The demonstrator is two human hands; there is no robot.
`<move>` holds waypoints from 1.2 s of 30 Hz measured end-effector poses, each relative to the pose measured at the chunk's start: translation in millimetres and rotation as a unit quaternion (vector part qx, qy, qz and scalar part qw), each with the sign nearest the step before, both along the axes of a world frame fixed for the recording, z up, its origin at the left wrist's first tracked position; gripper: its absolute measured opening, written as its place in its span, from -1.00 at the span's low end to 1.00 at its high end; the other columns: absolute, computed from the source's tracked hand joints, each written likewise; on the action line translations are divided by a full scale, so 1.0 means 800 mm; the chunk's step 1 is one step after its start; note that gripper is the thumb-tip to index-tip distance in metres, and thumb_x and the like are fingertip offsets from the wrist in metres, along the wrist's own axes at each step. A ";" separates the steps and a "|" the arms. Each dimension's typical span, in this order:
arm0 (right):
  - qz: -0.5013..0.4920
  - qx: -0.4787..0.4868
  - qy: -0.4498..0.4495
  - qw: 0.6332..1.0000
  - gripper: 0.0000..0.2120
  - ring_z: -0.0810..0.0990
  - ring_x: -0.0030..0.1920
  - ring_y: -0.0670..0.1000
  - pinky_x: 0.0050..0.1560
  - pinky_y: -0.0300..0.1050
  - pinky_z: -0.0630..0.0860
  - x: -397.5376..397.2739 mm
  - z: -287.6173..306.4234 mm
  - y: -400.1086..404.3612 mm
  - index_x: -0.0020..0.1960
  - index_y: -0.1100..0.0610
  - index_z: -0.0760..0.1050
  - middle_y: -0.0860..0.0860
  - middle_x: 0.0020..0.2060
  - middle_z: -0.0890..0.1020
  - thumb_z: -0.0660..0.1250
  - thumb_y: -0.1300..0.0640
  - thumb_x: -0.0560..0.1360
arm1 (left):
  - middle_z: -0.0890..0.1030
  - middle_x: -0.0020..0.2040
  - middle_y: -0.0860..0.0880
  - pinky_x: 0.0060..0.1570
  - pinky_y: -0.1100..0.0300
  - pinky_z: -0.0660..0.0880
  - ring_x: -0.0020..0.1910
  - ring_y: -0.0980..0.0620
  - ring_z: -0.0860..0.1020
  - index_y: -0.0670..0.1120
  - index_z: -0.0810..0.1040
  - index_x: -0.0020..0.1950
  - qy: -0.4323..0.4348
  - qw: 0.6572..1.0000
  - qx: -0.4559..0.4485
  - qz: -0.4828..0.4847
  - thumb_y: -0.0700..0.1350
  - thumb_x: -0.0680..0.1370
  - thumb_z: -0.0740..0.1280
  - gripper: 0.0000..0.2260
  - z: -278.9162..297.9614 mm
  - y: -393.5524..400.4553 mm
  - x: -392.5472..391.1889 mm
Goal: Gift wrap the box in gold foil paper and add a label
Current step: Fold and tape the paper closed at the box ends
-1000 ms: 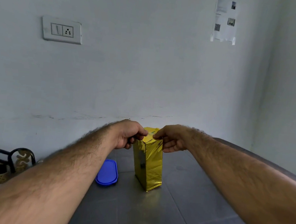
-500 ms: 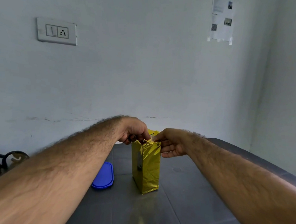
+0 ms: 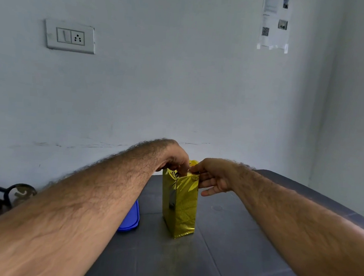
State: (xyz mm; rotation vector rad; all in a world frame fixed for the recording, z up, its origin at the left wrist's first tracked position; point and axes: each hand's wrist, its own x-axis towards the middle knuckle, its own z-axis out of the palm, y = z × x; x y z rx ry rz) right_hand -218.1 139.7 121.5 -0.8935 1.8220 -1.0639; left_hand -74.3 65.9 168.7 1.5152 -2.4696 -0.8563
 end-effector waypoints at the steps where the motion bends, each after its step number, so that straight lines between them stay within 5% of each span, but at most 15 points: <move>1: 0.005 -0.001 -0.003 1.000 -0.75 0.78 -0.02 0.05 0.20 0.20 0.66 -0.001 0.001 0.001 0.17 0.16 0.67 0.07 -0.06 0.80 0.39 0.00 0.65 | 0.29 -0.41 -0.01 -0.43 0.29 0.13 -0.46 0.04 0.17 -0.04 0.37 -0.37 -0.003 1.000 -0.003 0.001 -0.23 0.45 0.49 -0.66 0.000 0.000 -0.001; 5: 0.021 -0.014 -0.032 0.999 -0.44 0.77 0.08 0.12 0.22 0.29 0.63 -0.007 0.003 0.007 0.27 0.23 0.62 0.13 0.03 0.78 0.40 -0.24 0.58 | 0.29 -0.37 -0.01 -0.42 0.25 0.13 -0.42 0.04 0.17 -0.04 0.35 -0.35 -0.005 1.000 0.002 0.004 -0.25 0.49 0.48 -0.64 0.000 0.002 -0.001; 12: 0.029 -0.023 -0.038 0.999 -0.26 0.77 0.11 0.16 0.16 0.35 0.63 -0.012 0.004 0.005 0.35 0.26 0.57 0.16 0.08 0.77 0.32 -0.38 0.55 | 0.40 -0.33 -0.03 -0.50 0.33 0.24 -0.46 0.06 0.28 -0.10 0.48 -0.26 0.065 0.998 -0.018 -0.007 -0.27 0.48 0.49 -0.78 -0.004 0.003 0.001; 18: 0.019 -0.008 0.039 0.999 -0.74 0.78 0.04 0.06 0.29 0.41 0.56 0.007 0.004 0.005 0.17 0.10 0.69 0.06 -0.01 0.79 0.50 -0.02 0.57 | 0.42 -0.44 -0.03 -0.48 0.34 0.20 -0.58 0.06 0.27 -0.09 0.49 -0.38 0.103 0.994 -0.024 0.034 -0.28 0.37 0.52 -0.75 -0.012 -0.003 0.010; 22: 0.017 0.006 0.052 0.999 -0.82 0.78 -0.04 0.04 0.32 0.37 0.55 0.013 0.013 0.007 0.14 0.11 0.68 0.05 -0.09 0.80 0.44 0.06 0.60 | 0.61 -0.29 -0.04 -0.34 0.24 0.43 -0.36 0.03 0.55 -0.15 0.61 -0.26 0.102 0.989 -0.101 0.045 -0.07 0.32 0.67 -0.72 -0.012 -0.002 0.010; 25: -0.001 0.007 0.057 0.998 -0.81 0.78 -0.11 0.05 0.33 0.37 0.54 0.017 0.015 0.005 0.15 0.17 0.64 0.07 -0.16 0.79 0.42 0.10 0.59 | 0.67 -0.08 -0.10 -0.06 0.11 0.67 -0.07 -0.07 0.68 -0.17 0.60 -0.03 0.089 0.980 -0.161 0.078 0.12 0.22 0.74 -0.44 -0.017 -0.001 0.014; 27: -0.013 0.008 0.056 0.998 -0.80 0.78 -0.13 0.06 0.33 0.37 0.54 0.015 0.013 0.005 0.16 0.18 0.63 0.08 -0.18 0.79 0.42 0.11 0.59 | 0.65 -0.08 -0.09 -0.16 0.12 0.61 -0.06 -0.07 0.65 -0.16 0.56 -0.02 0.117 0.975 -0.164 0.090 0.18 0.20 0.74 -0.38 -0.027 -0.003 0.020; 31: -0.026 -0.002 0.044 0.999 -0.79 0.78 -0.13 0.04 0.31 0.34 0.54 0.013 0.002 0.007 0.17 0.15 0.65 0.05 -0.16 0.79 0.43 0.09 0.59 | 0.60 -0.08 -0.03 -0.22 0.13 0.48 -0.12 0.00 0.54 -0.08 0.52 -0.05 0.298 0.945 -0.112 0.078 0.03 0.31 0.72 -0.55 -0.074 -0.010 0.024; 36: -0.068 -0.054 0.051 0.995 -0.73 0.79 -0.22 0.10 0.05 0.13 0.67 0.017 -0.001 0.000 0.17 0.22 0.65 0.15 -0.12 0.79 0.48 0.14 0.51 | 0.63 -0.21 0.12 -0.19 0.19 0.54 -0.13 0.03 0.63 -0.01 0.62 -0.14 0.300 0.900 -0.316 -0.013 -0.09 0.54 0.53 -0.88 -0.095 -0.002 0.017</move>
